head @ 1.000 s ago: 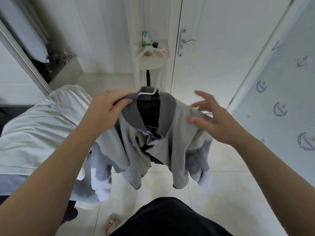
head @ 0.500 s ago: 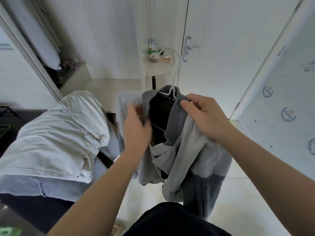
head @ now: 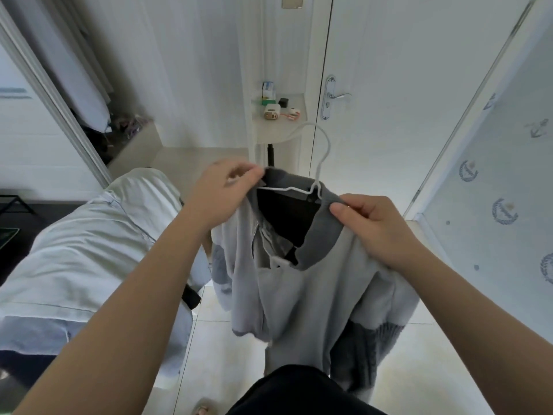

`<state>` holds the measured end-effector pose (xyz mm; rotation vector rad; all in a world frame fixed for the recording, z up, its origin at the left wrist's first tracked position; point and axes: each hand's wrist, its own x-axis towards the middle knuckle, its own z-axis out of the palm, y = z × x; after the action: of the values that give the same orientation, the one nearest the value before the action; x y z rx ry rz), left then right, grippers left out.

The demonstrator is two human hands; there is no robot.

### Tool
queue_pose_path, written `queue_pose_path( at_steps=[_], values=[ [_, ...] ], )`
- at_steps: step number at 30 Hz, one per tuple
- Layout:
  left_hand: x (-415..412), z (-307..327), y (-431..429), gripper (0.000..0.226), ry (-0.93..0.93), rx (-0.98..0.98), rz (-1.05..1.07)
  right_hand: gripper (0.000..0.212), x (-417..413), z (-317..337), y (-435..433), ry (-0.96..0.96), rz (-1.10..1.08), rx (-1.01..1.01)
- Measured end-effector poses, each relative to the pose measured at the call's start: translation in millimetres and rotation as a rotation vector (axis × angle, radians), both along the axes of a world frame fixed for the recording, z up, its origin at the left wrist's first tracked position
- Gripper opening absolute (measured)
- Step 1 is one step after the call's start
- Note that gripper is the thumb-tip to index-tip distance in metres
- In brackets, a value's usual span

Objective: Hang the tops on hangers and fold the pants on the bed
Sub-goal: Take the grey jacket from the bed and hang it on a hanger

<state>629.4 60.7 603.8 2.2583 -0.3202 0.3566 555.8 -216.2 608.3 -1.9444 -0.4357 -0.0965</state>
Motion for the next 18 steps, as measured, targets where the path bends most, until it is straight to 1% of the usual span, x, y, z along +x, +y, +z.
queue_pose_path(
  at_steps=[1, 2, 4, 5, 8, 10, 13, 16, 18],
  values=[
    [-3, -5, 5, 0.035, -0.090, 0.042, -0.037, 0.023, 2, 2, -7, -0.004, -0.004, 0.022],
    [-4, -11, 8, 0.039, -0.163, 0.098, -0.070, 0.023, 4, 5, -12, -0.007, -0.001, 0.040],
    [-6, -20, 6, 0.036, -0.226, 0.182, -0.129, 0.025, 9, 11, -21, -0.024, -0.003, 0.046],
    [-7, -22, 4, 0.033, -0.252, 0.194, -0.149, 0.026, 13, 13, -23, -0.039, -0.007, 0.021],
    [-9, -19, 0, 0.033, -0.341, 0.150, -0.159, 0.030, 23, 15, -27, -0.060, -0.038, -0.059],
    [-10, -14, 2, 0.031, -0.325, 0.100, -0.120, 0.035, 27, 16, -28, -0.080, -0.066, -0.063],
    [-11, -7, -2, 0.035, -0.268, 0.127, -0.003, 0.038, 33, 19, -25, -0.100, -0.104, -0.085],
    [-7, 4, -4, 0.037, -0.252, 0.104, 0.163, 0.040, 40, 18, -29, -0.020, -0.144, -0.114],
    [-1, 13, 3, 0.044, -0.238, 0.060, 0.248, 0.041, 41, 12, -40, 0.005, -0.107, -0.208]
  ],
)
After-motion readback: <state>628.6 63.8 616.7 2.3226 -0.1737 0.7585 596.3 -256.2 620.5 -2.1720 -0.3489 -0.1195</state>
